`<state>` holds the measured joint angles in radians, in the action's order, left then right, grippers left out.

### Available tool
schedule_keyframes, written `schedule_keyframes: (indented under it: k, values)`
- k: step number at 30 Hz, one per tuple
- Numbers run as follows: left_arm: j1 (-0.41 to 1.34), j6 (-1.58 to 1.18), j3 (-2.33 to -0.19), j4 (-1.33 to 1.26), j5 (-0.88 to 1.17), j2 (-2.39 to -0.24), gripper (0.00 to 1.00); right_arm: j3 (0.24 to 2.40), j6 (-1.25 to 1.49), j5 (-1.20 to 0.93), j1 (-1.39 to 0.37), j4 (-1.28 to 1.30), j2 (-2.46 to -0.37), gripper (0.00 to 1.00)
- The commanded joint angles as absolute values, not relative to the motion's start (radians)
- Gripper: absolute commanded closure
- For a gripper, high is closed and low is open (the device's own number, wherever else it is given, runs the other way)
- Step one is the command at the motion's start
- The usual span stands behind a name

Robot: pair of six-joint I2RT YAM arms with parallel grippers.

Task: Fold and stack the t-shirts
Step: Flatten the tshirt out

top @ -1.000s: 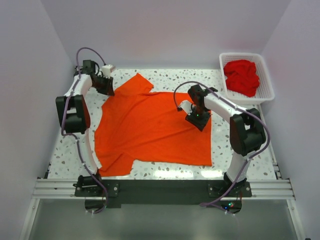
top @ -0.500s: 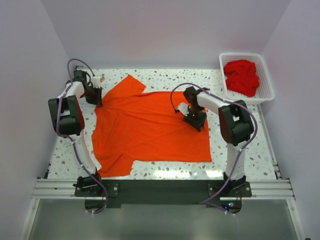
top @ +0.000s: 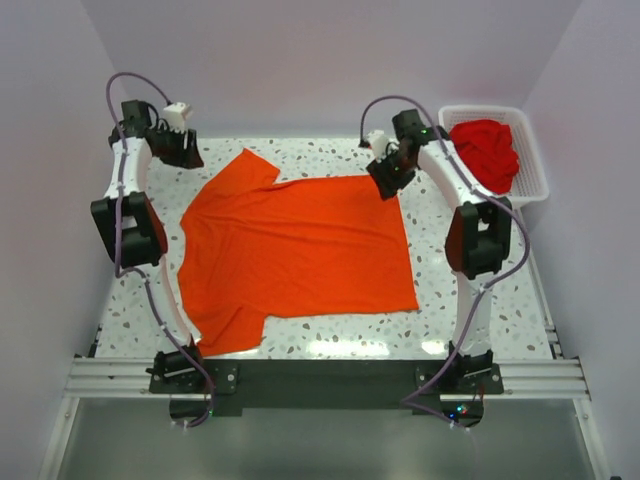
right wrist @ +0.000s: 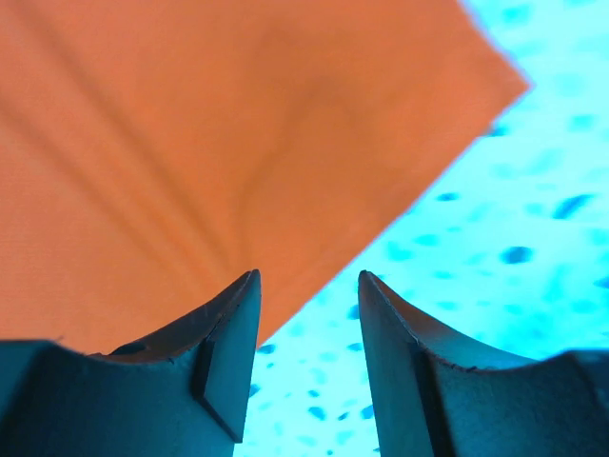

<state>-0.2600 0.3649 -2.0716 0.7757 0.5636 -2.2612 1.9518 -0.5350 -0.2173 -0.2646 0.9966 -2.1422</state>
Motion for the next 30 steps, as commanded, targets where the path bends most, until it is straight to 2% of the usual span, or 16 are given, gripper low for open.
schedule_keyframes:
  k: [1, 5, 10, 16, 30]
  values:
    - [-0.213, 0.344, -2.163, 0.72, 0.554, -2.31, 0.39, 2.081, -0.471, -0.232, -0.227, 0.962, -2.207, 0.5]
    - [-0.18, 0.305, -2.172, 0.666, 0.511, -2.345, 0.38, 2.193, -0.465, -0.166, -0.218, 0.904, -2.318, 0.5]
    - [-0.157, 0.27, -2.149, 0.612, 0.479, -2.37, 0.39, 2.213, -0.449, -0.159, -0.189, 0.767, -2.381, 0.43]
    - [-0.144, 0.284, -2.12, 0.615, 0.462, -2.373, 0.39, 2.273, -0.439, -0.152, -0.17, 0.677, -2.47, 0.4]
    - [-0.141, 0.295, -2.125, 0.637, 0.426, -2.41, 0.39, 2.261, -0.446, -0.21, -0.15, 0.515, -2.534, 0.4]
